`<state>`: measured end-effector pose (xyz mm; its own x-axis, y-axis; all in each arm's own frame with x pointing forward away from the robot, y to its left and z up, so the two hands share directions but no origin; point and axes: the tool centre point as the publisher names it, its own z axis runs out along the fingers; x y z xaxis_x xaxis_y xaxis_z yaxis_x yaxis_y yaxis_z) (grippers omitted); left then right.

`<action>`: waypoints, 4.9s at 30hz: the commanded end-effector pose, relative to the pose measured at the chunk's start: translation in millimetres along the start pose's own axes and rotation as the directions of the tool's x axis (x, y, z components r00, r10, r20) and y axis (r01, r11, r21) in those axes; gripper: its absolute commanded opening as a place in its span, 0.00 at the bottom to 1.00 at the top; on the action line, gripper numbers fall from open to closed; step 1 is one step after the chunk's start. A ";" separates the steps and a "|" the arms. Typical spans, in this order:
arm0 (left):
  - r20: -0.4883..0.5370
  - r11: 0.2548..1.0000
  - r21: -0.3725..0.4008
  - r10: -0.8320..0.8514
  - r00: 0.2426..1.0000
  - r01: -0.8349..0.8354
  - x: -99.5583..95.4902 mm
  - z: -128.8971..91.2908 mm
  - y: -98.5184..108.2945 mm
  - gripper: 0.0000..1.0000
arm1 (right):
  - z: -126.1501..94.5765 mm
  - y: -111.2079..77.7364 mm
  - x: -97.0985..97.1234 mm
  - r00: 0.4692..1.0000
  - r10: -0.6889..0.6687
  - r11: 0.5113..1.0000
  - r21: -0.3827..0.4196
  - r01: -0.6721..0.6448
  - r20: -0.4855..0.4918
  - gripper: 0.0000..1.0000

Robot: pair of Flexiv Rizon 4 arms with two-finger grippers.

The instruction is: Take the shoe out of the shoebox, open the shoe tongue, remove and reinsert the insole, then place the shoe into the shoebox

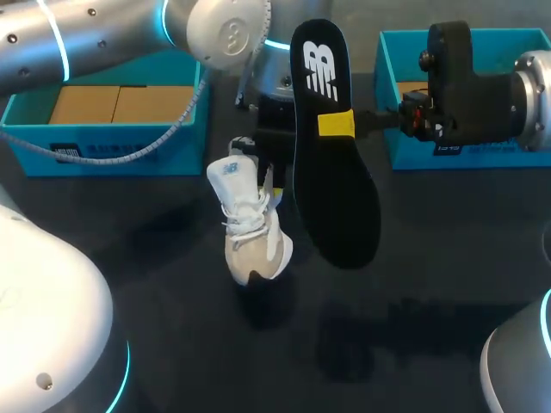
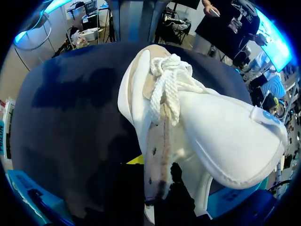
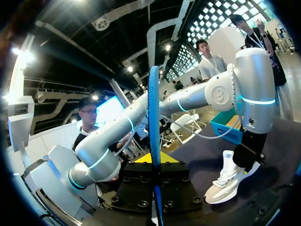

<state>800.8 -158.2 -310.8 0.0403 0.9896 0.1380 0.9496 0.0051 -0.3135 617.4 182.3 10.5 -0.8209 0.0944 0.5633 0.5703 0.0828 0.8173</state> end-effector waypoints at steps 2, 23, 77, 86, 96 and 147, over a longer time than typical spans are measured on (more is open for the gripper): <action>-0.021 0.999 -0.036 0.012 1.000 -0.013 -6.2 1.8 -0.1 0.00 | 4.7 1.8 -1.5 1.000 0.002 1.000 0.003 -0.002 0.002 0.00; -0.032 0.991 -0.130 0.034 0.999 -0.038 -63.3 26.5 5.5 0.00 | 4.7 1.8 -1.5 1.000 0.002 1.000 0.003 -0.002 0.002 0.00; 0.525 0.905 -0.309 0.420 0.741 -0.293 -19.2 -83.1 -9.2 1.00 | 4.7 1.8 -1.5 1.000 0.002 1.000 0.003 -0.002 0.002 0.00; 0.525 0.905 -0.309 0.420 0.741 -0.293 -19.2 -83.1 -9.2 1.00 | -1.1 24.6 -49.9 0.996 0.086 0.995 -0.039 -0.087 -0.024 0.00; 0.525 0.905 -0.309 0.420 0.741 -0.293 -19.2 -83.1 -9.2 1.00 | -10.1 45.8 -108.2 0.967 0.248 0.969 -0.010 -0.249 -0.057 0.00; 0.884 0.937 -0.338 0.348 0.312 -0.088 -24.7 -138.1 -25.9 1.00 | -46.0 67.9 -235.7 0.774 0.631 0.741 -0.255 -0.621 -0.051 0.00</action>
<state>827.3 -210.6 -173.2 0.0758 0.5016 -0.8618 0.9867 -0.1625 -0.0077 843.0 122.7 -56.9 -0.2911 0.0674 0.9543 0.9151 -0.2713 0.2983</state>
